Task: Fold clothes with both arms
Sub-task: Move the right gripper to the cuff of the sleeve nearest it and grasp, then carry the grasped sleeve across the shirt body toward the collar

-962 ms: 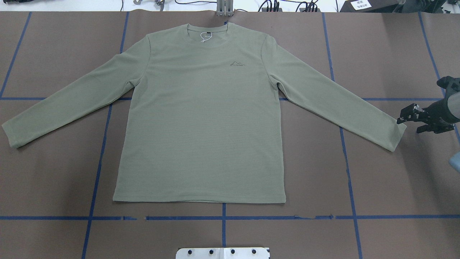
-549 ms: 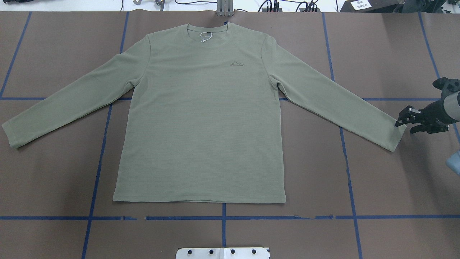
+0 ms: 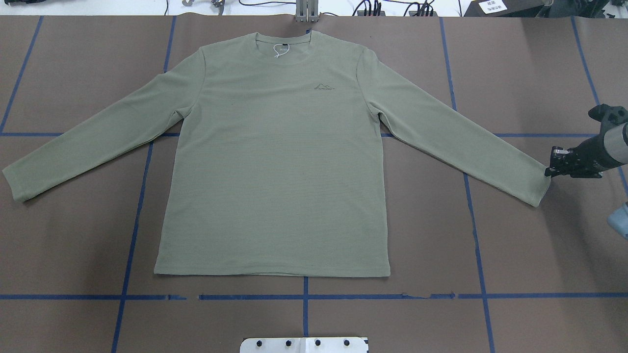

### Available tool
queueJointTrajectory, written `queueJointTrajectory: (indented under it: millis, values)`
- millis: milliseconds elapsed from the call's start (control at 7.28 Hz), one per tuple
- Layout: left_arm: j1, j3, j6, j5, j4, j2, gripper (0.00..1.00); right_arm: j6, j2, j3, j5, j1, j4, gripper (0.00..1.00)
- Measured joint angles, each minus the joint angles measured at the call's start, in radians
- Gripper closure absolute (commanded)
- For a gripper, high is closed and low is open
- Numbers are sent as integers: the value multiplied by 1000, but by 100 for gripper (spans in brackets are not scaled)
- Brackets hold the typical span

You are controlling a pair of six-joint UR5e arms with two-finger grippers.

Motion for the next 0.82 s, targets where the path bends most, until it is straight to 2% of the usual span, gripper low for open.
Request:
queueJointTrajectory:
  millis: [275,549,824]
  values:
    - [0,-3,0,-1,0,1,0,0,0,38,23,1,-2,100]
    - [1,-8,0,-3,-1,-2,0,83,28,142,52,-3,-14,100]
    - [1,-11,1,-3,-3,-5,0,274,181,168,64,-47,-42,100]
